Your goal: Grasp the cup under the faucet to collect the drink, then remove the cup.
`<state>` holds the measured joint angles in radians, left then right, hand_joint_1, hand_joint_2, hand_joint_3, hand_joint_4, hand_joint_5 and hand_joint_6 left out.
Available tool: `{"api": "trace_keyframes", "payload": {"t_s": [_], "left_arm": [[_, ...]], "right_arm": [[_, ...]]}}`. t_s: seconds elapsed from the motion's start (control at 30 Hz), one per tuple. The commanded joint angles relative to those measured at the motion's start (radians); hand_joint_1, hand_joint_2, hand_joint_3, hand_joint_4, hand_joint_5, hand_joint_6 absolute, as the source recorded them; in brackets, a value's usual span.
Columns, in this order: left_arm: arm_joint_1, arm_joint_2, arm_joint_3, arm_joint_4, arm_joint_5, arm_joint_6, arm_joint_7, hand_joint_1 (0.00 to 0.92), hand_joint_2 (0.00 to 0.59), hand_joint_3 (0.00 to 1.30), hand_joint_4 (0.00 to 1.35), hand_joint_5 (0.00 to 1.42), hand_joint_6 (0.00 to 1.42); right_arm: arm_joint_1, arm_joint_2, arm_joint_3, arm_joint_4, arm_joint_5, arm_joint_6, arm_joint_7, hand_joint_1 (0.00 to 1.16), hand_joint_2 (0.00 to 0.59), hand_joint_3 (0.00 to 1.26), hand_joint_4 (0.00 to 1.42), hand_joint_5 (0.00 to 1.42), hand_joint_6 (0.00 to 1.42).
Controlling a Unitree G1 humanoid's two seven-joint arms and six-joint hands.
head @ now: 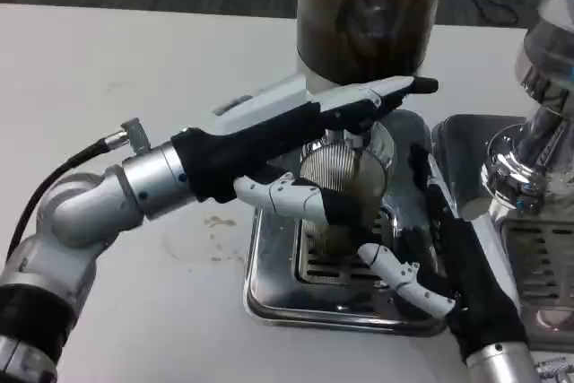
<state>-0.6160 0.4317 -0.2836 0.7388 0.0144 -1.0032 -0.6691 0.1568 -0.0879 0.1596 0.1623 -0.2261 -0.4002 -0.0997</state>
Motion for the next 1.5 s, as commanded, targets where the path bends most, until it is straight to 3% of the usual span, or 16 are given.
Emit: {"api": "trace_keyframes", "payload": {"t_s": [0.03,0.63,0.9,1.5], "left_arm": [[0.035,0.021,-0.032,0.0,0.065,0.005,-0.036,0.0,0.07,0.06,0.0,0.04,0.04],[0.037,0.027,-0.028,0.006,0.063,0.01,-0.03,0.0,0.068,0.07,0.0,0.04,0.04],[0.038,0.014,-0.01,0.016,-0.015,0.044,-0.06,0.0,0.065,0.07,0.0,0.04,0.04],[0.029,-0.062,0.131,0.006,-0.25,0.146,-0.218,0.0,0.077,0.12,0.0,0.1,0.09]], "right_arm": [[-0.024,0.004,-0.014,0.031,0.022,-0.023,0.008,0.58,0.218,0.0,0.0,0.0,0.0],[-0.079,0.016,-0.028,0.101,0.057,-0.039,0.028,0.54,0.227,0.0,0.0,0.0,0.0],[-0.088,0.017,-0.027,0.115,0.059,-0.043,0.031,0.54,0.232,0.0,0.0,0.0,0.0],[-0.09,0.035,-0.031,0.142,0.047,-0.054,0.018,0.54,0.241,0.0,0.0,0.0,0.0]]}}
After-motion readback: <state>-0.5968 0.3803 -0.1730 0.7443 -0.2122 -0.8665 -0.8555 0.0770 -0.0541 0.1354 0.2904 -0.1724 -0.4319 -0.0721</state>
